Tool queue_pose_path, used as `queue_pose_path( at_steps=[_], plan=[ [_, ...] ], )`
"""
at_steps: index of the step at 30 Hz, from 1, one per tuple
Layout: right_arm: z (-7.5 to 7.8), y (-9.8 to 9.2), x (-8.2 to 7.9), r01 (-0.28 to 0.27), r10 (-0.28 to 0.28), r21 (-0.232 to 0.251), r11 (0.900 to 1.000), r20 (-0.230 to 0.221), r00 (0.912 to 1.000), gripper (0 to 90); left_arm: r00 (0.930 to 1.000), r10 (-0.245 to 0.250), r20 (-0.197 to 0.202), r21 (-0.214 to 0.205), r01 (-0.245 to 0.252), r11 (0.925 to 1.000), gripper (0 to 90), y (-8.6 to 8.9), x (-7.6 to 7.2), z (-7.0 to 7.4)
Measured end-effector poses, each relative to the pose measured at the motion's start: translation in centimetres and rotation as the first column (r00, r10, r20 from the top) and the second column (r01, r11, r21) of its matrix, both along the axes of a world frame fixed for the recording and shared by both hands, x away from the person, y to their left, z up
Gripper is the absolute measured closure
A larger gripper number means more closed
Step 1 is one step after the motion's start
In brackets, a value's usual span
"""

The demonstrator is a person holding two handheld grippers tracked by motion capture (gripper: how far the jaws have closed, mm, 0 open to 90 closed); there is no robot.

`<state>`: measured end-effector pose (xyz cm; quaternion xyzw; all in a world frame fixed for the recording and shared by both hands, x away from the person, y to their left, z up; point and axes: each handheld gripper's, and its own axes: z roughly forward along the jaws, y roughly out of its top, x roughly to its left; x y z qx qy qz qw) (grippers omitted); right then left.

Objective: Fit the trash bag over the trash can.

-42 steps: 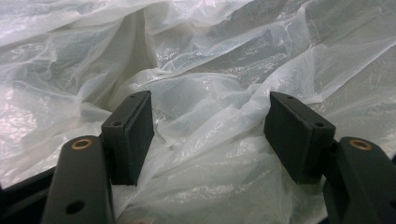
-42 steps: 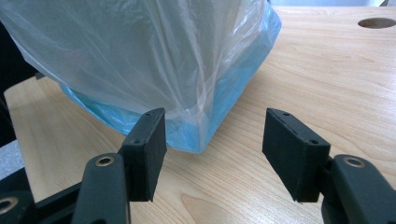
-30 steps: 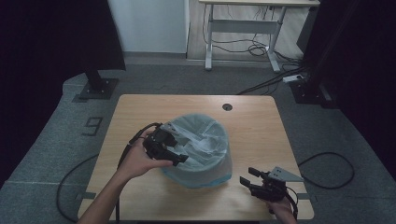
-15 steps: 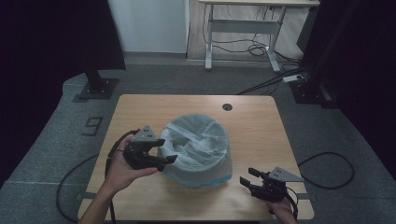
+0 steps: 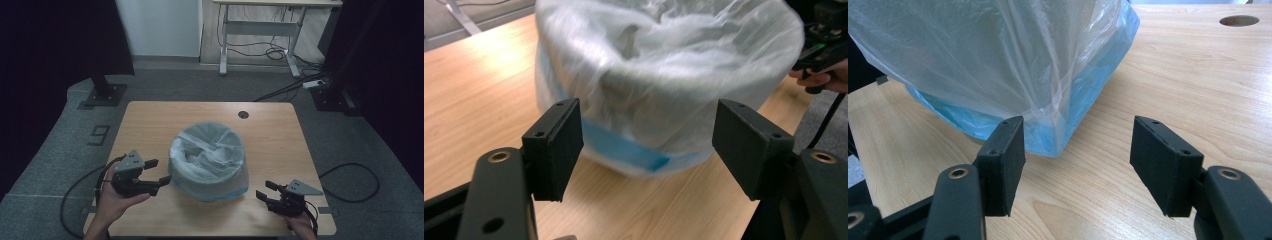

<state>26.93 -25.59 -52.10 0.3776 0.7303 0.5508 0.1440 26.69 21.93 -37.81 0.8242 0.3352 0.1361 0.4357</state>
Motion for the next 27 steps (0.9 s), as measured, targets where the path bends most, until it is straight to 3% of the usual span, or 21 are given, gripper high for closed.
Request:
queue_pose_path(
  at_steps=[5,13,27],
  plan=[
    [-0.3,0.3,-0.1,-0.007,0.007,-0.013,0.9999,-0.009,0.9999,37.9,0.9983,0.057,0.005,0.011,-0.057,0.9983,28.7,1.5,-0.1,-1.6],
    [-0.4,0.5,-0.1,-0.003,0.002,-0.026,0.9997,-0.010,0.9999,37.5,0.9932,0.109,-0.040,-0.004,-0.109,0.9940,28.7,3.2,0.2,-4.3],
    [-0.6,0.4,-0.3,0.016,-0.016,-0.035,0.9993,-0.007,0.9998,36.4,0.9897,0.127,-0.066,0.004,-0.127,0.9919,28.2,3.6,1.0,-6.6]
  ],
)
